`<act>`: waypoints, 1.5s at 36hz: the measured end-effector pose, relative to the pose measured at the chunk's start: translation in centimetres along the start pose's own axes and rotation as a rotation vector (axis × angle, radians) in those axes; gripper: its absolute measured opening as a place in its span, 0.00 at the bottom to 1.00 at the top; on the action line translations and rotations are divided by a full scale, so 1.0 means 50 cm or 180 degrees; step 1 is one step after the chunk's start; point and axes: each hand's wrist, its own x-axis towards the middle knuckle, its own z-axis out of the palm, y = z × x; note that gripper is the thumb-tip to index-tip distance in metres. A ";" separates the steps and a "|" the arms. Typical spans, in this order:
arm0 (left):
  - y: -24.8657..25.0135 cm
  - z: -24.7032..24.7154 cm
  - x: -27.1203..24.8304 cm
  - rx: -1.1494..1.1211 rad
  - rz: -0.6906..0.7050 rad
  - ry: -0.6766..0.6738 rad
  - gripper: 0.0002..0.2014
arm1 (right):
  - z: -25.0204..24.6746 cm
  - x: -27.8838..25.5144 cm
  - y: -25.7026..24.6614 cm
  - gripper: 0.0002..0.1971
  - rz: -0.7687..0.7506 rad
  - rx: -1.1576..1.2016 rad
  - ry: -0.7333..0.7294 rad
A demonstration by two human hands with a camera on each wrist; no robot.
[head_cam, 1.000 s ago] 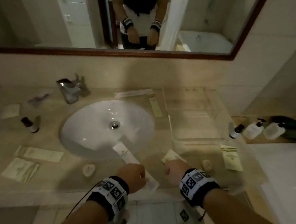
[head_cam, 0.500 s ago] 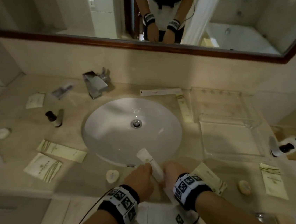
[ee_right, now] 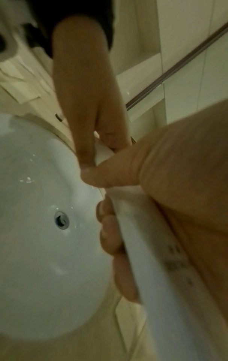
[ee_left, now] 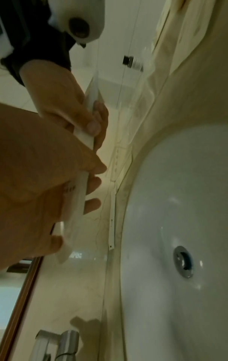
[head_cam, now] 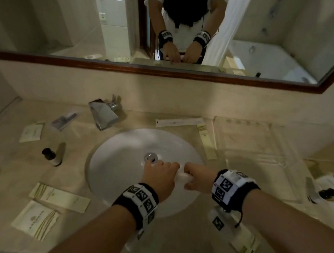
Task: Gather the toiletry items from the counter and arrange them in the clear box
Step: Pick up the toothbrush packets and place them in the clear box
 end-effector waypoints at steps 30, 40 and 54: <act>-0.113 -0.036 0.468 -0.0030 -0.0494 -0.0532 0.21 | -0.163 0.295 0.216 0.44 0.0866 0.0562 0.0516; -0.101 0.023 0.517 0.0041 -0.0908 -0.0452 0.23 | -0.152 0.343 0.214 0.36 0.1307 0.0516 0.0453; -0.097 0.019 0.462 -0.1420 -0.1616 -0.0865 0.17 | -0.138 0.350 0.212 0.32 0.1469 0.0758 0.0190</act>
